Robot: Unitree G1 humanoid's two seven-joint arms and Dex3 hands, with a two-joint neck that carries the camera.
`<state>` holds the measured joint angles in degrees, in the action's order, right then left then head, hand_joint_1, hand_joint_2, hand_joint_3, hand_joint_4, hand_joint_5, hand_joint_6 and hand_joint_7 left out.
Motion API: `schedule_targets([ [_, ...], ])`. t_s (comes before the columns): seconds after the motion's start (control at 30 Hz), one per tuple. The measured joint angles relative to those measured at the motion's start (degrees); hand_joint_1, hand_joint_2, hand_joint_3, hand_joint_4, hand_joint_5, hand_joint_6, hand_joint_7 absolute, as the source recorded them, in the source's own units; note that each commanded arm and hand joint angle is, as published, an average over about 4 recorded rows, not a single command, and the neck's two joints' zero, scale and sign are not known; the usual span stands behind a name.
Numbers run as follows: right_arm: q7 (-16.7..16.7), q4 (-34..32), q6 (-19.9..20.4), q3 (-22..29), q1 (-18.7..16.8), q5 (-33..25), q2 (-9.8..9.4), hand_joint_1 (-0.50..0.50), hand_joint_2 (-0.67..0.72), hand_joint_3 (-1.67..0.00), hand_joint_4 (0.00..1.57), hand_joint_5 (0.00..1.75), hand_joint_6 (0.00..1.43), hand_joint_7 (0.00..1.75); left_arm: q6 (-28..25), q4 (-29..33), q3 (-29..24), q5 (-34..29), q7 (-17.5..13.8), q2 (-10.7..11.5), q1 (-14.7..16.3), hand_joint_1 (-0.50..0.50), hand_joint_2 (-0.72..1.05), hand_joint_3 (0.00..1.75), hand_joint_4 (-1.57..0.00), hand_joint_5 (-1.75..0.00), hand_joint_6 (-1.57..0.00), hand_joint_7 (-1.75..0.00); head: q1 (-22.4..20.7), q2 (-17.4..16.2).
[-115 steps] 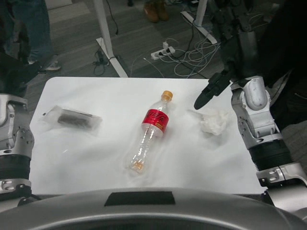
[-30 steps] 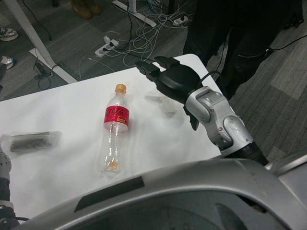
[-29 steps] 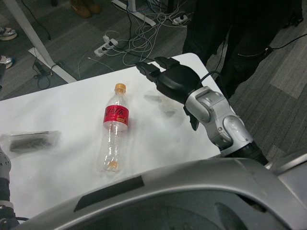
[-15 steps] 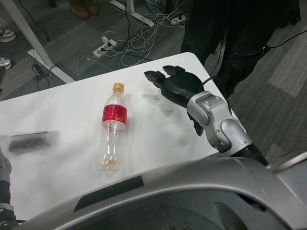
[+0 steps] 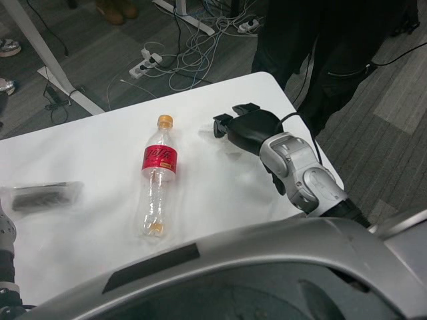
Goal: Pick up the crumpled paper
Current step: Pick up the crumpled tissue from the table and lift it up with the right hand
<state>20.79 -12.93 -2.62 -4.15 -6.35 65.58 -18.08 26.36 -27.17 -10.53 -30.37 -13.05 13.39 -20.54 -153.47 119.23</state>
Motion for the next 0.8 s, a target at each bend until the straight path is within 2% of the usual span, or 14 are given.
schedule_targets([
  [0.07,0.0,0.5,-0.02,-0.23,0.24,0.0,-0.02,-0.31,0.47,-0.4,0.02,0.27,0.44,1.41,0.0,-0.01,0.04,0.0,0.0,0.0,0.0,-0.43,0.69,0.0,-0.22,0.0,0.0,0.0,0.07,-0.35],
  [0.17,0.0,1.33,-0.02,-0.72,0.67,-0.02,-0.08,-0.27,0.46,-0.4,0.07,0.36,0.62,1.55,0.01,-0.02,0.12,-0.01,0.0,0.0,0.01,-0.43,0.69,0.0,-0.22,0.0,0.0,0.0,0.12,-0.69],
  [0.27,0.01,1.81,-0.02,-0.96,0.93,-0.11,-0.09,-0.18,0.41,-0.34,0.13,0.48,0.88,1.68,0.01,-0.02,0.18,-0.01,0.0,0.0,0.01,-0.43,0.69,0.0,-0.22,0.0,0.0,0.0,0.14,-0.96],
  [0.3,0.01,1.88,-0.02,-0.98,1.02,-0.16,-0.09,-0.16,0.41,-0.32,0.16,0.56,0.96,1.68,0.01,-0.02,0.19,-0.01,0.0,0.0,0.01,-0.43,0.69,0.0,-0.22,0.0,0.0,0.0,0.16,-1.04],
  [0.4,0.01,2.15,-0.02,-0.97,1.29,-0.34,-0.09,-0.12,0.38,-0.32,0.21,0.73,1.04,1.68,0.01,-0.02,0.25,-0.01,0.0,0.0,0.01,-0.43,0.69,0.0,-0.22,0.0,0.0,0.0,0.25,-1.37],
  [0.5,0.01,2.6,-0.01,-0.82,1.46,-0.51,-0.08,-0.09,0.34,-0.26,0.29,0.85,1.08,1.68,0.01,-0.02,0.3,-0.01,0.0,0.0,0.01,-0.43,0.69,0.0,-0.22,0.0,0.0,0.0,0.37,-1.6],
  [0.63,0.01,3.2,0.01,-0.12,1.76,-0.75,0.0,-0.02,0.34,-0.24,0.36,0.97,1.04,1.68,0.01,-0.02,0.43,-0.03,0.0,0.0,0.01,-0.42,0.69,0.0,-0.22,0.0,0.0,0.0,0.58,-1.73],
  [0.8,0.01,5.0,0.3,1.06,2.46,-3.85,0.29,0.12,0.28,-0.24,0.44,0.97,0.81,1.68,0.01,-0.04,0.65,-0.09,0.0,0.0,0.02,-0.42,0.69,0.0,-0.22,0.0,0.0,0.0,0.66,-1.77],
])
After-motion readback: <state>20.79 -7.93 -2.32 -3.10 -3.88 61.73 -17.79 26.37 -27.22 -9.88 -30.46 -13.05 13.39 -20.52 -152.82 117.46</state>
